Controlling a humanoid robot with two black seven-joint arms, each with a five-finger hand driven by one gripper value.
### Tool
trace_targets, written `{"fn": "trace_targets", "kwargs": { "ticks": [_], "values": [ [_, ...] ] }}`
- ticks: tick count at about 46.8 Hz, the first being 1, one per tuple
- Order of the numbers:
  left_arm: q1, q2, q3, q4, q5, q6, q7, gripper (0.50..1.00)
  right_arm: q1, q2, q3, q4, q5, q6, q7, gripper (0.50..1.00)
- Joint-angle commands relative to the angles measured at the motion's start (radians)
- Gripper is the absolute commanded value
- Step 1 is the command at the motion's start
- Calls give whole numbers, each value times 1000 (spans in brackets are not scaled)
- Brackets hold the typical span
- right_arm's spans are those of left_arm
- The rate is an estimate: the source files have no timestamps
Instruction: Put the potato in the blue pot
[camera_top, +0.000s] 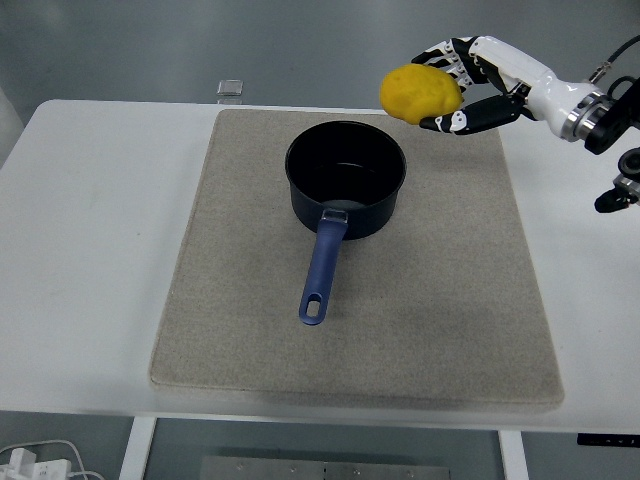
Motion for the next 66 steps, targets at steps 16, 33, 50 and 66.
{"fn": "trace_targets", "kwargs": {
  "ticks": [16,33,50,66],
  "values": [
    [0,0,0,0,0,0,0,1000,24,226,-58,-150,1,-1,-2,500],
    [0,0,0,0,0,0,0,1000,-59,356,-78,-287,-2,0,-2,500],
    [0,0,0,0,0,0,0,1000,-96,358,-76,-296,1,-23,-2,583],
    [0,0,0,0,0,0,0,1000,-96,359,-76,-296,1,-23,-2,950]
  ]
}}
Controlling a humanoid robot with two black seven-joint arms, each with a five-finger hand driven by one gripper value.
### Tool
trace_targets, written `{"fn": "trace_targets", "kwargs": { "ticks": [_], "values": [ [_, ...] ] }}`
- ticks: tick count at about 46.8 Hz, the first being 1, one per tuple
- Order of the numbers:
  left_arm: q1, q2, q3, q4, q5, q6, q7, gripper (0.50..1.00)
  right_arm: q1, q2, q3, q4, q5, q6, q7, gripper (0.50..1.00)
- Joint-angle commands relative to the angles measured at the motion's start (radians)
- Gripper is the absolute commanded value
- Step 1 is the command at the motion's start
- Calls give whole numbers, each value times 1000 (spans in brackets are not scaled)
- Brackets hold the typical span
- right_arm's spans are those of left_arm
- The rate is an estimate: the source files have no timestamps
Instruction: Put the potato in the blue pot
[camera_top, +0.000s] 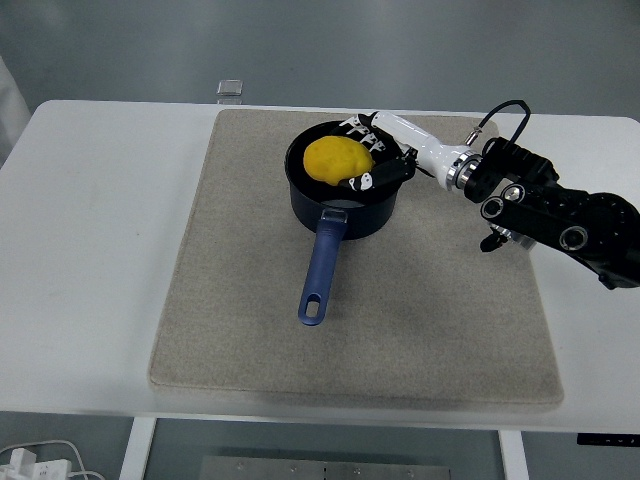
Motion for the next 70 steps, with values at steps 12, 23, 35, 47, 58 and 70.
{"fn": "trace_targets", "kwargs": {
  "ticks": [12,23,35,47,58,70],
  "values": [
    [0,0,0,0,0,0,0,1000,1,-1,0,0,0,0,0,950],
    [0,0,0,0,0,0,0,1000,1,-1,2,2,0,0,0,950],
    [0,0,0,0,0,0,0,1000,7,-20,23,6,2,-9,0,950],
    [0,0,0,0,0,0,0,1000,-44,-75,204,5,72,-14,-38,950],
    [0,0,0,0,0,0,0,1000,-76,-146,241,-17,357,-19,-52,950],
    [0,0,0,0,0,0,0,1000,-122,-138,245,-161,664,-9,-52,950]
  ]
}}
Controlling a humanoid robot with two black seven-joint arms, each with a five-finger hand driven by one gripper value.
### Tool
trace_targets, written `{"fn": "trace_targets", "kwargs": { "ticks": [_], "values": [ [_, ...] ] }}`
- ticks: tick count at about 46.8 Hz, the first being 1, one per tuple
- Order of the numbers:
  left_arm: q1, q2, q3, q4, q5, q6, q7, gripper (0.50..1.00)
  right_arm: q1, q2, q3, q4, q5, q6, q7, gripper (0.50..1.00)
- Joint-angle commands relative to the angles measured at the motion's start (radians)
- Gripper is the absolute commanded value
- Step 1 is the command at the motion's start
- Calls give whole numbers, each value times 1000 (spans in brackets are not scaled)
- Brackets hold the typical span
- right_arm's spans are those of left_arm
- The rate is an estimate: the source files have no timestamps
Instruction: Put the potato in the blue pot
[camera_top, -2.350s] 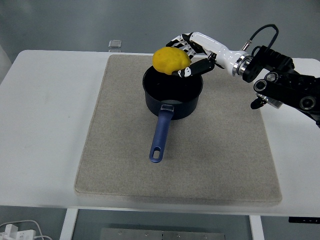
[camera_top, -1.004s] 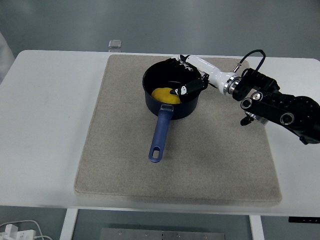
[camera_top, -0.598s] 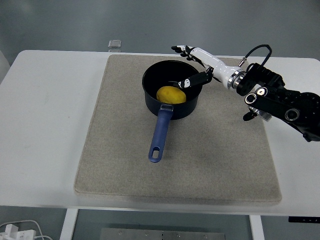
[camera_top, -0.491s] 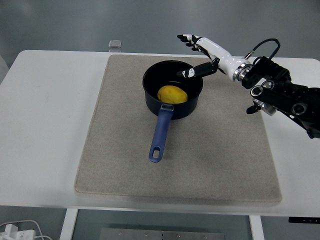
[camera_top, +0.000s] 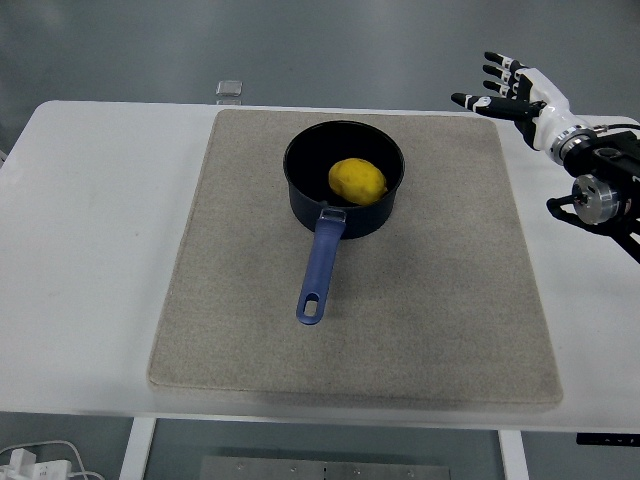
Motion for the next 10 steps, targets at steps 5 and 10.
{"fn": "trace_targets", "kwargs": {
  "ticks": [5,10],
  "values": [
    [0,0,0,0,0,0,0,1000,-24,12,0,-38,132,4,-1,950],
    [0,0,0,0,0,0,0,1000,-26,15,1,-40,137,-2,-6,950]
  ]
}}
